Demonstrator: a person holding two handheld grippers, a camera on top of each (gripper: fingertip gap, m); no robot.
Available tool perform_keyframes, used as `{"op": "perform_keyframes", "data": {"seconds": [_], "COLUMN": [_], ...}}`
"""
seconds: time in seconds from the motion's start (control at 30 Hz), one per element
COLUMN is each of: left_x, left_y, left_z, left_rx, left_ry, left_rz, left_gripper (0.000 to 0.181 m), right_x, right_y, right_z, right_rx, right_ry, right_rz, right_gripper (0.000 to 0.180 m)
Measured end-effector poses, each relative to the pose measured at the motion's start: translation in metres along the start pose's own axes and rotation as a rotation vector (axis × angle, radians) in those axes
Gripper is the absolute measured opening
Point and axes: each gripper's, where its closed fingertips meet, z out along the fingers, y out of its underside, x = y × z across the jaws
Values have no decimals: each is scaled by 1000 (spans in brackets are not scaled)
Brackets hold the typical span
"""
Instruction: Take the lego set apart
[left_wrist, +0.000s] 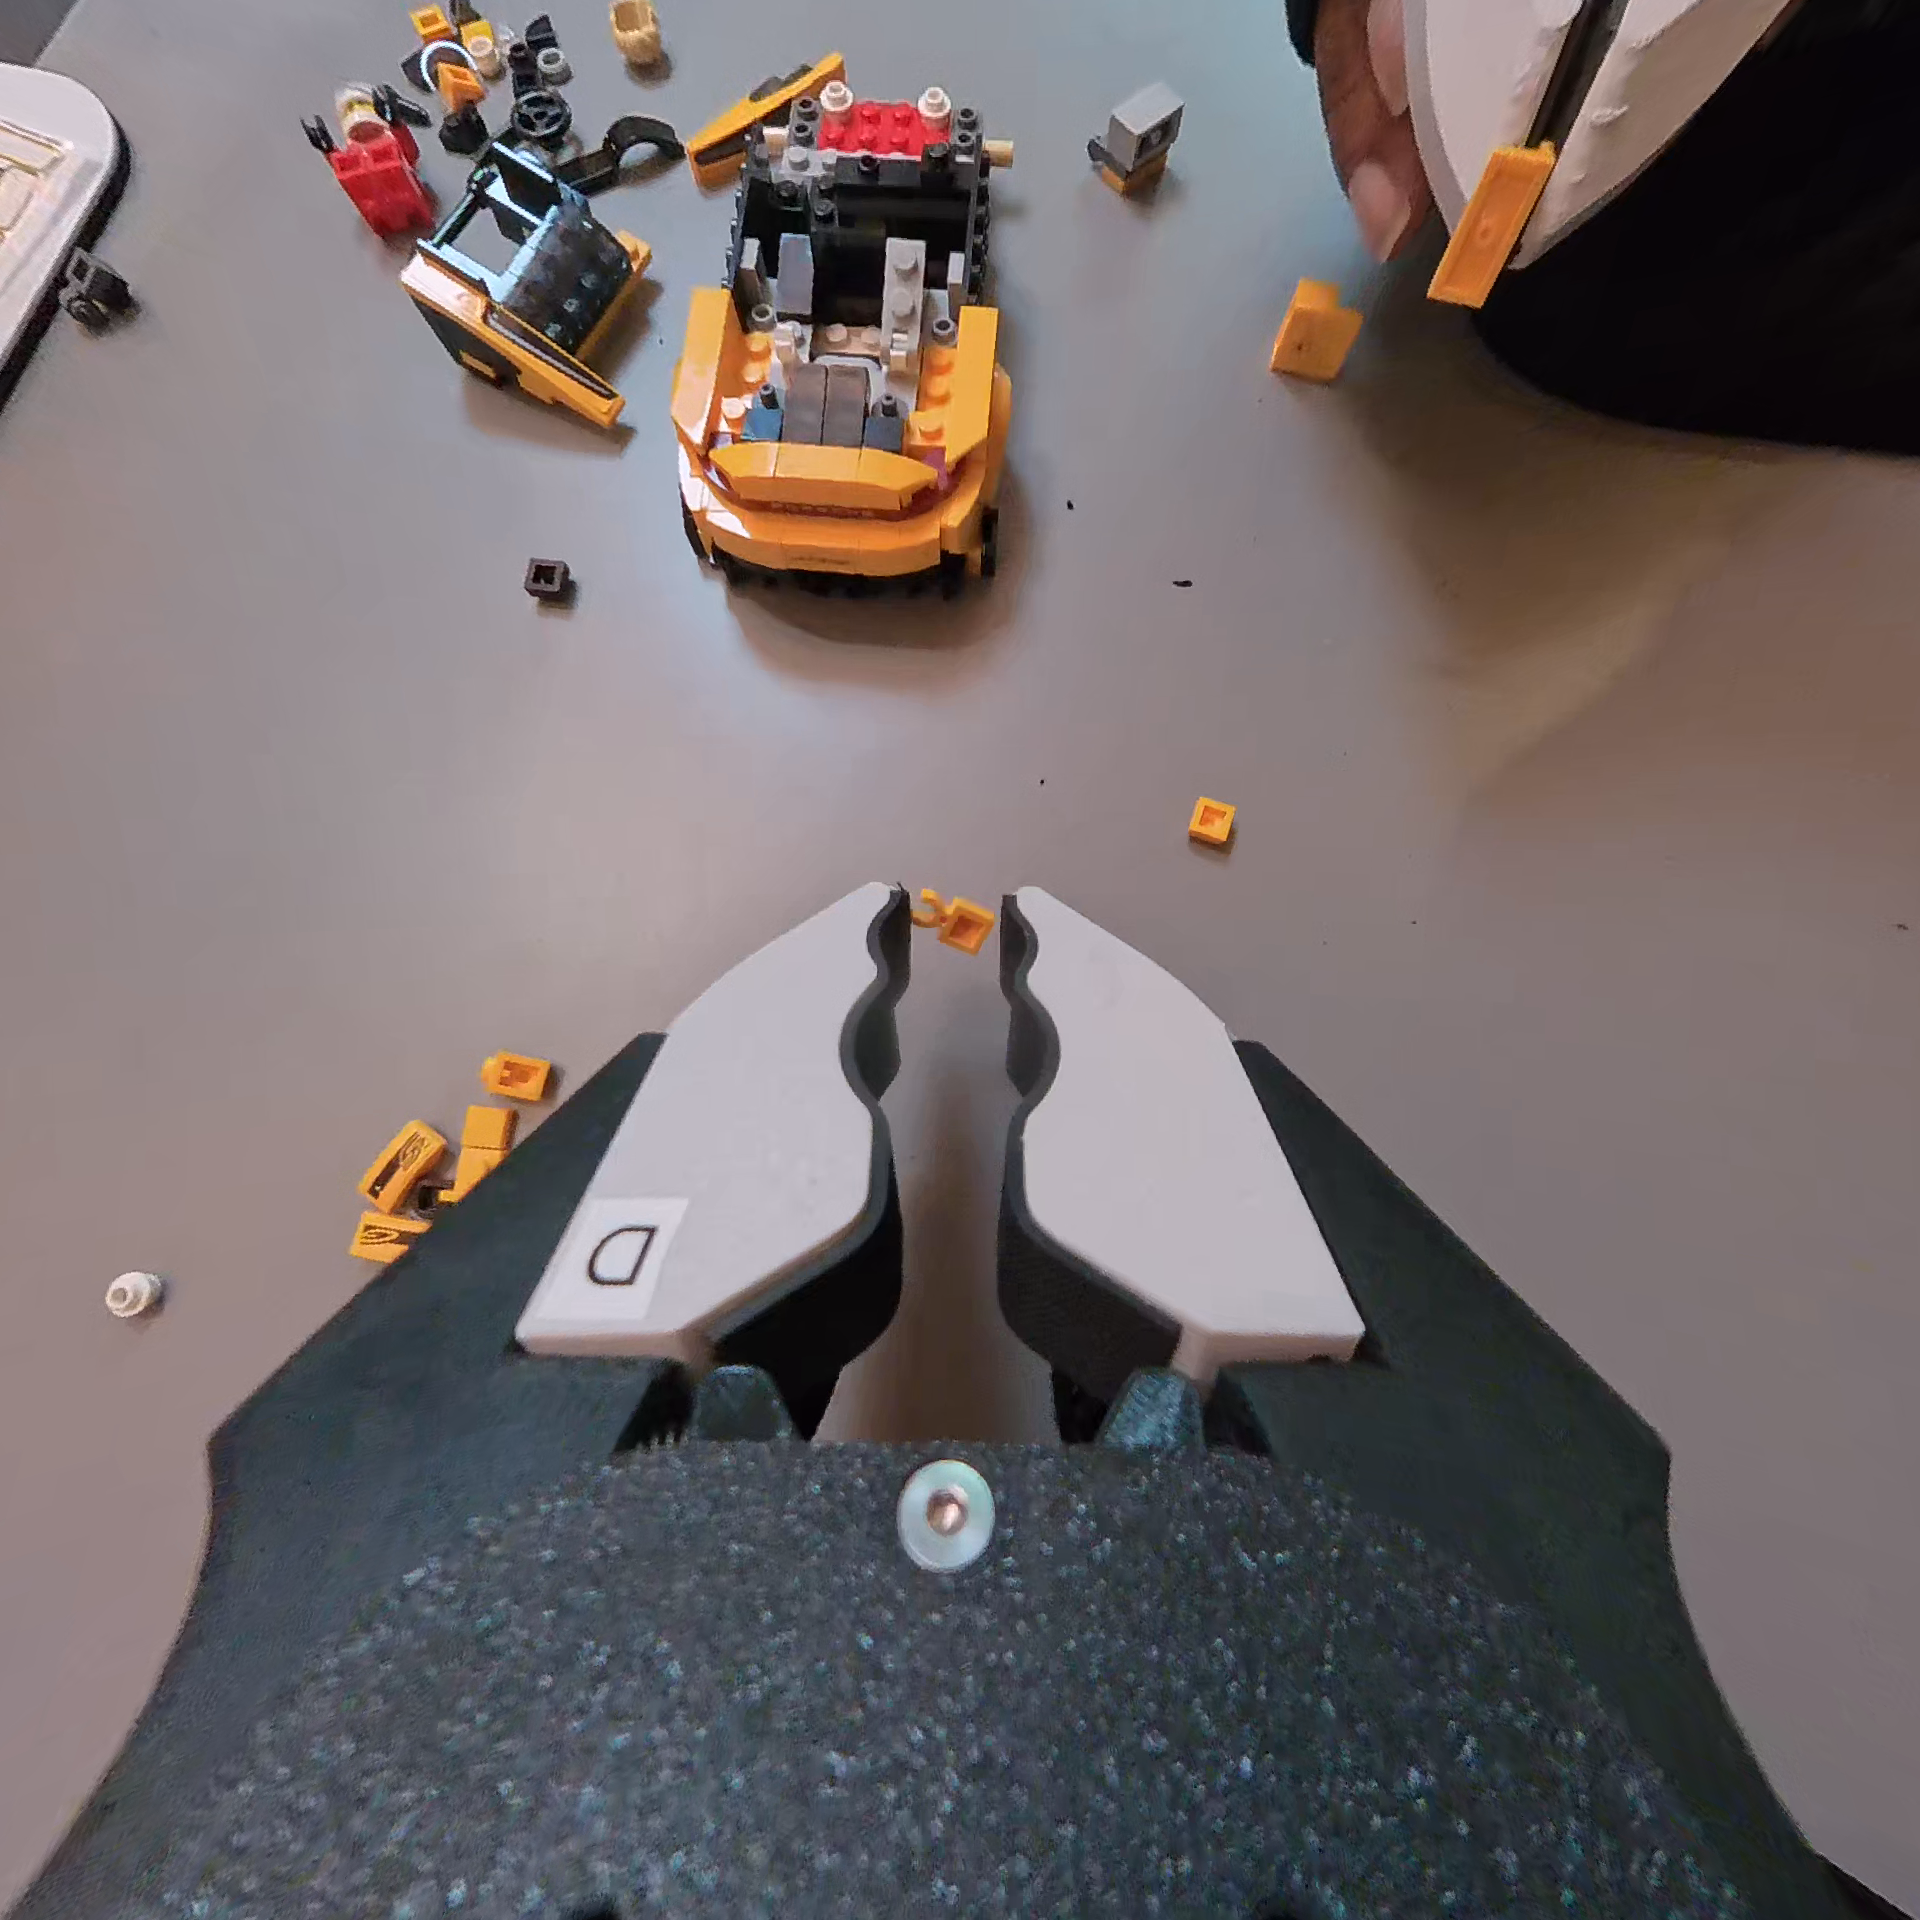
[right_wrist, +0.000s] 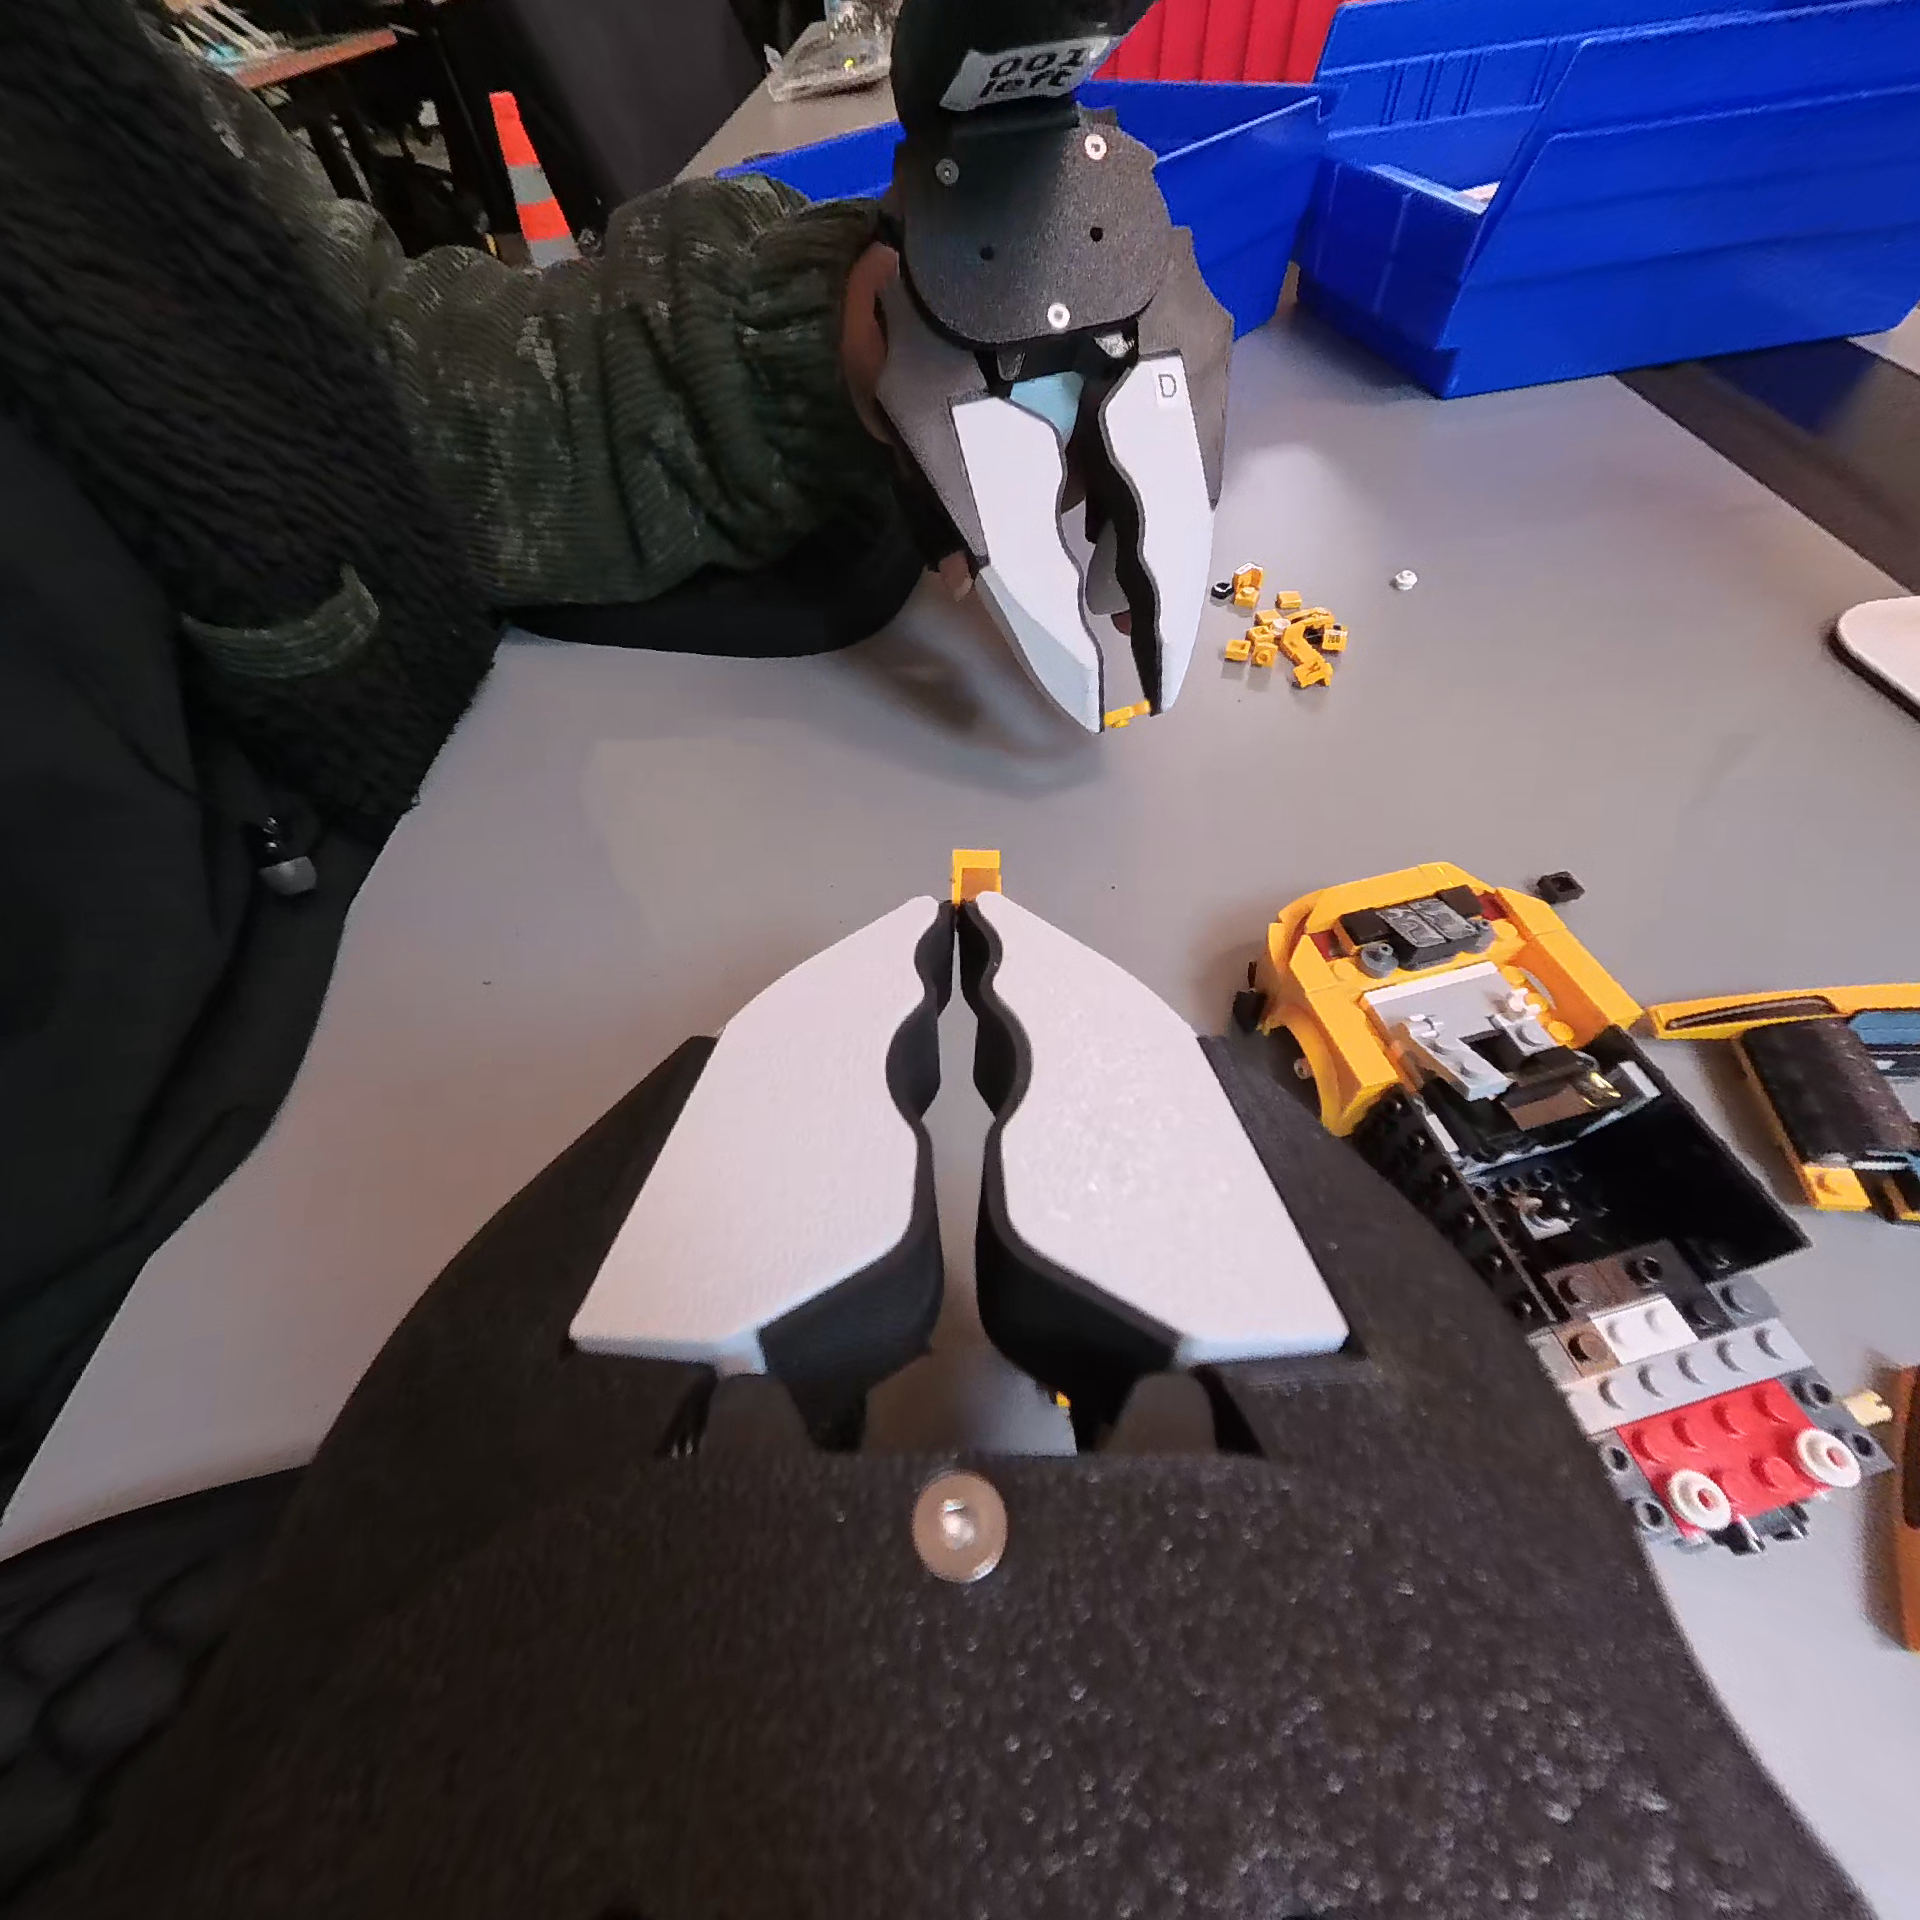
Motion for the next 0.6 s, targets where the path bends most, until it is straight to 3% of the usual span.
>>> {"op": "perform_keyframes", "data": {"seconds": [0.23,0.33,0.6], "left_x": [-2,-3,4], "left_y": [-4,-7,-25], "left_z": [-3,-7,-43], "left_rx": [29,48,194], "left_ry": [-8,-14,-9], "left_rz": [-5,7,21], "left_gripper": [17,10,9], "right_x": [1,1,4], "right_y": [1,2,2], "right_z": [1,0,0], "right_rx": [-7,-8,-6], "right_ry": [4,6,15], "right_rz": [2,3,11], "right_gripper": [1,1,1]}}
